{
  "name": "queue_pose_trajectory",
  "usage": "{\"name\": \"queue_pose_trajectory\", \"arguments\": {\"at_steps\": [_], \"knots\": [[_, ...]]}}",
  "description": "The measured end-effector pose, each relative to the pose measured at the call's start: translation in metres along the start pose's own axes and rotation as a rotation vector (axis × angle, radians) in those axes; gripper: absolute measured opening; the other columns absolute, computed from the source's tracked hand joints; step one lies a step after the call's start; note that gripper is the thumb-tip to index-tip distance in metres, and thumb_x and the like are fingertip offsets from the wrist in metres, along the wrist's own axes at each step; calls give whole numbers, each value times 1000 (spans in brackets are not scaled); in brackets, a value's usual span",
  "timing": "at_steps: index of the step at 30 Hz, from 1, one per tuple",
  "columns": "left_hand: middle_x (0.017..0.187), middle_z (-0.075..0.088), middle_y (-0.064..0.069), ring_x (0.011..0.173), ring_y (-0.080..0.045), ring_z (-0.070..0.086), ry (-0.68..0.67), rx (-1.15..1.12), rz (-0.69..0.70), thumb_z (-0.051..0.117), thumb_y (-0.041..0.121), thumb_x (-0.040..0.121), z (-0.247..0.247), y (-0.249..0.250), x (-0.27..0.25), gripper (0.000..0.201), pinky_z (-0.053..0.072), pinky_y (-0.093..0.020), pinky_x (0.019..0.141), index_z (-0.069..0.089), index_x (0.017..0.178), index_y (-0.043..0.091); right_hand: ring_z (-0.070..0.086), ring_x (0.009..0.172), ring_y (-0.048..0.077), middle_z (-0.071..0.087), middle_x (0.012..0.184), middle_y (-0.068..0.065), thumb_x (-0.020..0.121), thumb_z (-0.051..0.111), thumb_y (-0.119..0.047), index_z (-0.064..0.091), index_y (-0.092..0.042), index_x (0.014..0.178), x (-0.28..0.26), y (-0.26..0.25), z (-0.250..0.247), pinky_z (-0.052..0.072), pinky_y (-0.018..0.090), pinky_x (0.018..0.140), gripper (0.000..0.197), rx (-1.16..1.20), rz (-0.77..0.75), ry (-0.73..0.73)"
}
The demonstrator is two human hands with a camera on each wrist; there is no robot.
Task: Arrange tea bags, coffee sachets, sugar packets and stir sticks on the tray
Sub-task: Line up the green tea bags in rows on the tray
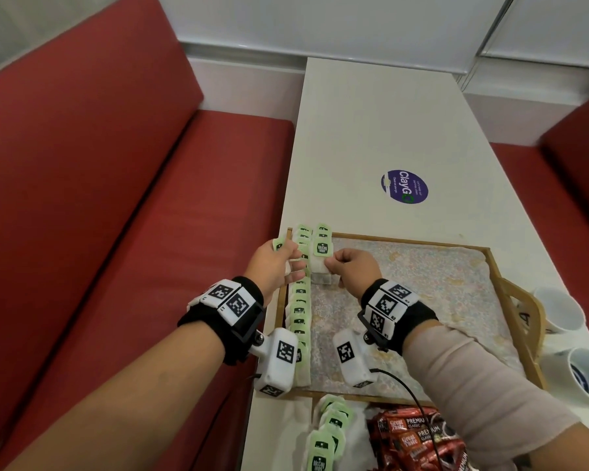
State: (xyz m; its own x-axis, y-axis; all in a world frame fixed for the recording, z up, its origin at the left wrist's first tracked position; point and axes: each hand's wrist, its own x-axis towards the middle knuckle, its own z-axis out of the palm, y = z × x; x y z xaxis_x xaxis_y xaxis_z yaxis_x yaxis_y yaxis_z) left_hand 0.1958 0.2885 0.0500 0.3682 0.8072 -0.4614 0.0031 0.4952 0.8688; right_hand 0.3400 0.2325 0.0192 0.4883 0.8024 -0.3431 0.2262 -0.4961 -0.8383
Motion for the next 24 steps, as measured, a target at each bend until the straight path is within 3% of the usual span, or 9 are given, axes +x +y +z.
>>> {"name": "queue_pose_trajectory", "arguments": {"at_steps": [3, 9, 13, 15, 19, 24], "knots": [[88, 55, -6, 71, -15, 60, 13, -29, -8, 45, 14, 99, 0, 1, -1, 13, 55, -19, 53, 52, 104, 4, 49, 53, 12, 60, 69, 1, 89, 64, -16, 59, -18, 66, 0, 7, 0, 44, 25, 56, 23, -48, 96, -35], [86, 55, -6, 71, -16, 60, 14, -57, -3, 43, 13, 99, -1, 3, -2, 12, 55, -21, 54, 52, 100, 5, 51, 44, 4, 62, 64, 0, 90, 64, -19, 60, -16, 69, -2, 13, 1, 38, 16, 41, 21, -90, 215, -67], [88, 56, -6, 73, -16, 61, 17, -59, -3, 41, 15, 100, -1, 2, -1, 16, 56, -22, 57, 54, 92, 9, 49, 51, 9, 62, 65, 1, 88, 66, -20, 60, -18, 66, 0, 13, 4, 36, 20, 48, 23, -119, 225, -79], [88, 56, -6, 74, -17, 62, 16, -63, -3, 41, 16, 101, -1, 1, -2, 18, 56, -22, 58, 54, 90, 10, 50, 54, 11, 62, 68, 2, 86, 68, -20, 59, -18, 64, 2, 13, 7, 41, 23, 53, 24, -139, 226, -69], [88, 56, -6, 75, -16, 62, 9, -59, -1, 40, 16, 101, -2, 1, -1, 20, 56, -23, 60, 55, 88, 11, 58, 67, 21, 66, 75, 7, 83, 71, -20, 59, -16, 61, 5, 13, 10, 52, 35, 74, 25, -175, 243, -60], [90, 57, -5, 77, -16, 63, 2, -39, 4, 39, 18, 101, 0, 2, 0, 22, 56, -23, 62, 56, 88, 12, 62, 74, 24, 71, 89, 12, 81, 70, -20, 55, -17, 63, 5, 8, 11, 55, 36, 76, 24, -249, 234, -19]]}}
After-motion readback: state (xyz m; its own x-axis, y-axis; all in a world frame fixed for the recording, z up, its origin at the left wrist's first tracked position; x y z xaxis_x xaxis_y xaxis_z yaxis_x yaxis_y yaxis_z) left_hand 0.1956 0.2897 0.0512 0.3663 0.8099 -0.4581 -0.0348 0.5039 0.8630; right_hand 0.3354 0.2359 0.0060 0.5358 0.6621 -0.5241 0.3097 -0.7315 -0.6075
